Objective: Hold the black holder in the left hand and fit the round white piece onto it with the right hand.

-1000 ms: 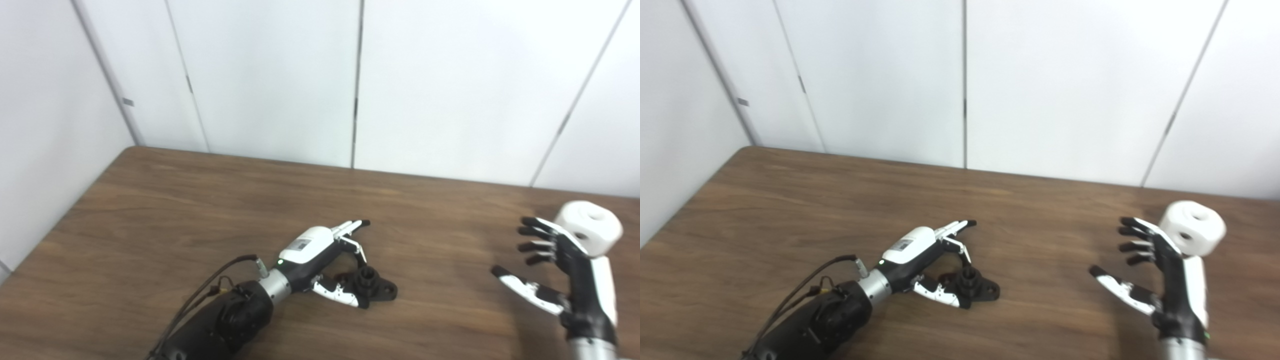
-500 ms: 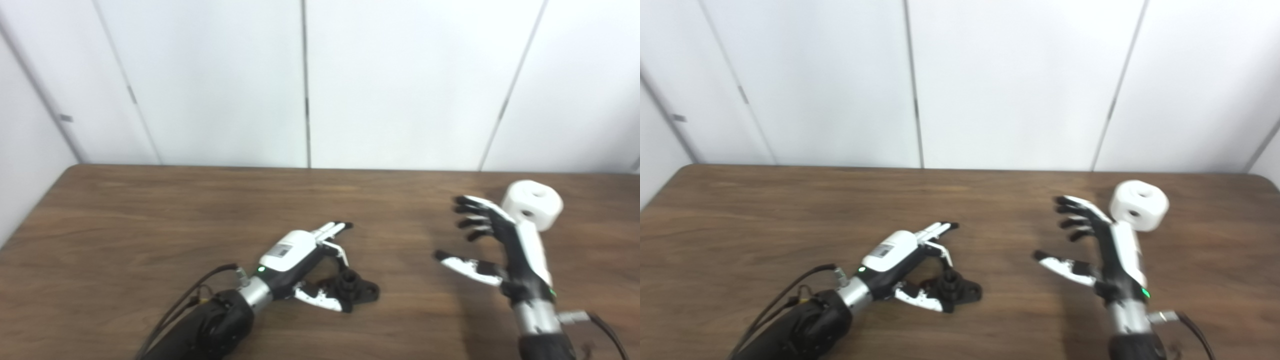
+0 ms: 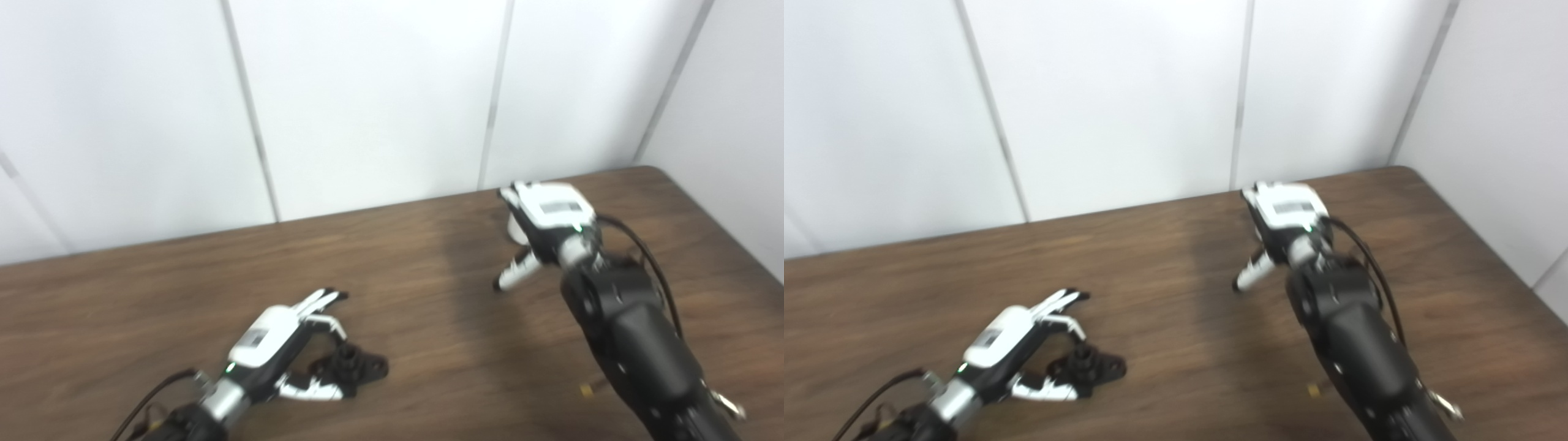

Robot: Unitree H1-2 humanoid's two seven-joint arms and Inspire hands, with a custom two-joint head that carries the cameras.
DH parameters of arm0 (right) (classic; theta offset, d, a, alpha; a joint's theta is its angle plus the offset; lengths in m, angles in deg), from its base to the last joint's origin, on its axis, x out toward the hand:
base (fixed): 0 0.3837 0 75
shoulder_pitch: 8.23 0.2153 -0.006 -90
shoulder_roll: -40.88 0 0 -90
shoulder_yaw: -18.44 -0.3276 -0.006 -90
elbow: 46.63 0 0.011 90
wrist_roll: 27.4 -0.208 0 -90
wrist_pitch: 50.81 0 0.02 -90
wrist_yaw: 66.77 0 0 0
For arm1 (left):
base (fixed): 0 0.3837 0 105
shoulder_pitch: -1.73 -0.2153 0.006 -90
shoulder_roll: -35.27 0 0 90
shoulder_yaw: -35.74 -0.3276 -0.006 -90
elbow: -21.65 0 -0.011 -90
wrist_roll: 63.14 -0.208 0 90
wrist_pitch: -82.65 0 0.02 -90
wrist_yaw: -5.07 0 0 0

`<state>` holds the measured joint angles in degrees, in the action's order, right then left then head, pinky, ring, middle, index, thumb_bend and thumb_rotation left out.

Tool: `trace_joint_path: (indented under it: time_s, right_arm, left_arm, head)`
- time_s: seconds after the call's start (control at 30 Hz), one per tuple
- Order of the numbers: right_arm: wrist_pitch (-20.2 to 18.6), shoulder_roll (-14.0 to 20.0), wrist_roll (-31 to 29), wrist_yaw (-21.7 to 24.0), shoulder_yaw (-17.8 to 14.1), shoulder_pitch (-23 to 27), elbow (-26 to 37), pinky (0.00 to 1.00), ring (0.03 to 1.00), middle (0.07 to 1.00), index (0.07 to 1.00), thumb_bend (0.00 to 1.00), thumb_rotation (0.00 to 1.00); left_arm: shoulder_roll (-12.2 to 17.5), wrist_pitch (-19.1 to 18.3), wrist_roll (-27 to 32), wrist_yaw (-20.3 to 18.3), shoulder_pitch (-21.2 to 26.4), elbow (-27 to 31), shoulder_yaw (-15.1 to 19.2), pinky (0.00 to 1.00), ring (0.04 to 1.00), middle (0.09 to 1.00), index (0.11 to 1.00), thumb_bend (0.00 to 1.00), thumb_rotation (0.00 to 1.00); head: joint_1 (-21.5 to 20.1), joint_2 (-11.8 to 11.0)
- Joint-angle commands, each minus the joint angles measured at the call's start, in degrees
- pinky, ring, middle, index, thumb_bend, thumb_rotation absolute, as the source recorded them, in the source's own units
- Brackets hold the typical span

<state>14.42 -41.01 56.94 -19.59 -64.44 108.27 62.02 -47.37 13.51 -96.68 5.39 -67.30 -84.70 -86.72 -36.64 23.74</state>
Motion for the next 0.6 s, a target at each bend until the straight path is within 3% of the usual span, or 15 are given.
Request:
trace_joint_path:
  time_s: [0.0, 0.23, 0.57]
  right_arm:
    - [0.8, 2.4, 2.8, 0.0, -1.5, 4.0, -1.3, 0.96, 1.0, 1.0, 0.958, 0.96, 0.37]
    - [1.9, 4.2, 3.0, -0.2, -2.4, 8.3, -7.8, 0.99, 1.0, 1.0, 0.938, 0.97, 0.36]
    - [1.8, 6.8, -1.3, 0.0, -2.8, 10.2, -14.6, 1.0, 1.0, 1.0, 0.944, 0.99, 0.34]
  left_arm:
    - [2.0, 0.2, -3.3, -5.7, -4.0, -4.0, -3.1, 0.89, 0.983, 0.94, 0.489, 0.52, 0.06]
    - [2.2, 2.2, -4.6, -4.1, -3.8, -6.1, -3.2, 0.85, 0.972, 0.937, 0.488, 0.52, 0.06]
    - [2.3, 2.4, -4.6, -3.8, -4.0, -6.5, -3.2, 0.92, 0.999, 0.945, 0.488, 0.52, 0.06]
  head:
    - [-0.5, -0.4]
    - [-2.3, -1.7]
    - [-2.3, -1.5]
